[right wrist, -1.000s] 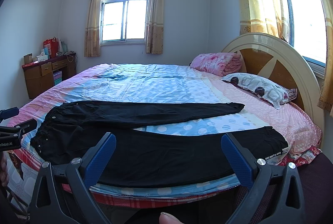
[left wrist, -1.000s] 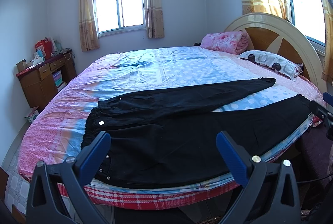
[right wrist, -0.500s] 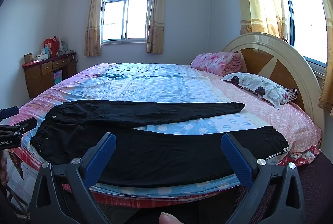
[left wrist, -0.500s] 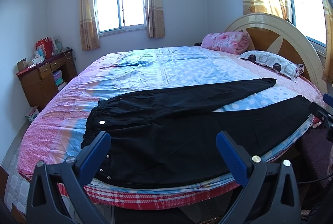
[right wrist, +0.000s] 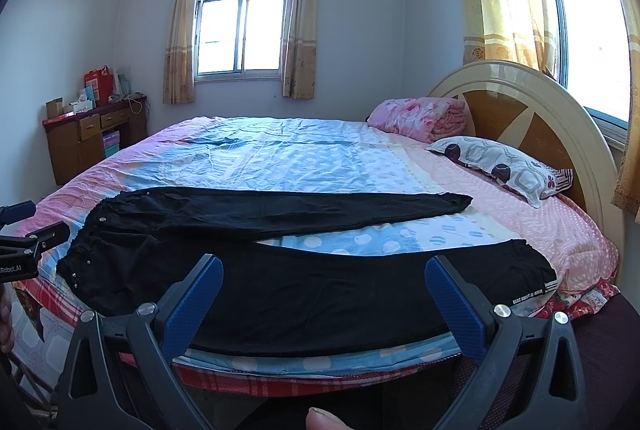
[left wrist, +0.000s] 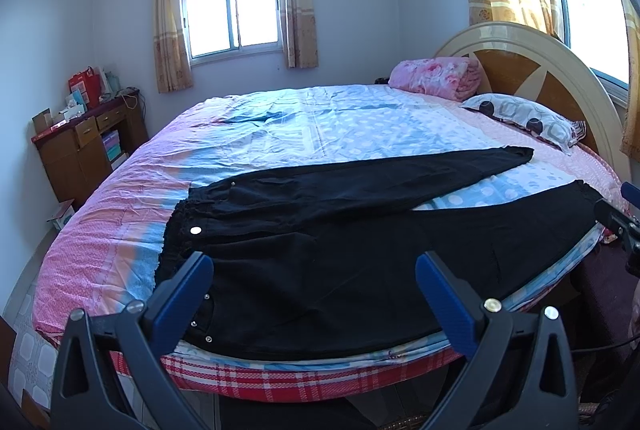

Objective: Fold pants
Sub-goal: 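Grasp the trouser waistband with the left gripper while the right gripper grasps the leg hem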

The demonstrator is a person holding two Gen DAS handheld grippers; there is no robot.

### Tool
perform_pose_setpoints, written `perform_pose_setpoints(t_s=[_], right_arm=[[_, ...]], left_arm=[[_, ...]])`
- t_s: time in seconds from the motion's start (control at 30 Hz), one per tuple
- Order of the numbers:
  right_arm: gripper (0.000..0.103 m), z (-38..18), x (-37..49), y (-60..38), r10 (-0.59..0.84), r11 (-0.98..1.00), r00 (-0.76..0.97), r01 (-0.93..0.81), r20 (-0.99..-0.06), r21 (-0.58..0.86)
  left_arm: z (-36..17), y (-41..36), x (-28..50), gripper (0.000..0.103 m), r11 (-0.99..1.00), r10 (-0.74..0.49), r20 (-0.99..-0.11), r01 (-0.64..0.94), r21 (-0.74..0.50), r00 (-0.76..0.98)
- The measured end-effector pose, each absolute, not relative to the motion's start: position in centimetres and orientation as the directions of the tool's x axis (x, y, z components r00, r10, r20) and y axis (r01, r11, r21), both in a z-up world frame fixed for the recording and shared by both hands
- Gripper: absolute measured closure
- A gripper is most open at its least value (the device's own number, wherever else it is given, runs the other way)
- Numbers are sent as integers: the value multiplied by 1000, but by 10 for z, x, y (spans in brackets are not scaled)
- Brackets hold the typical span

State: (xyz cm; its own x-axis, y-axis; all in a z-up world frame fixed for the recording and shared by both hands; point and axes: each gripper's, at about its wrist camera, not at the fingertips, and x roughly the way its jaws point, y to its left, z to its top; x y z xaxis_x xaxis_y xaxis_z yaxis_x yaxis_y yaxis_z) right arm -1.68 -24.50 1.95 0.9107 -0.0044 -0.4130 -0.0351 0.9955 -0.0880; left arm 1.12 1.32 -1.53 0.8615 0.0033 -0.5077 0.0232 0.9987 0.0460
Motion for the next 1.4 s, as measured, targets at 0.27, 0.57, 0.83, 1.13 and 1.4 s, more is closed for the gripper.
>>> perform_pose_setpoints(t_s=[0.27, 0.57, 0.83, 1.13, 1.4], right_arm=[[1, -4, 5, -247, 39, 992, 881, -89, -472, -85], [1, -32, 46, -263, 24, 995, 826, -73, -563, -65], [1, -45, 99, -274, -37, 996, 783, -19, -621, -82], [1, -44, 153, -308, -109, 993, 758, 57, -643, -101], [6, -20, 213, -396, -112, 990, 733, 143, -671, -9]], left_arm=[[-50, 39, 52, 0, 999, 16, -562, 14, 50, 827], [-67, 173, 170, 0, 975, 179, -653, -223, 15, 736], [-89, 223, 299, 3, 971, 202, -750, -226, 72, 630], [-138, 251, 392, 20, 975, 80, -875, -219, -30, 477], [-143, 248, 391, 55, 986, -35, -879, -128, -108, 476]])
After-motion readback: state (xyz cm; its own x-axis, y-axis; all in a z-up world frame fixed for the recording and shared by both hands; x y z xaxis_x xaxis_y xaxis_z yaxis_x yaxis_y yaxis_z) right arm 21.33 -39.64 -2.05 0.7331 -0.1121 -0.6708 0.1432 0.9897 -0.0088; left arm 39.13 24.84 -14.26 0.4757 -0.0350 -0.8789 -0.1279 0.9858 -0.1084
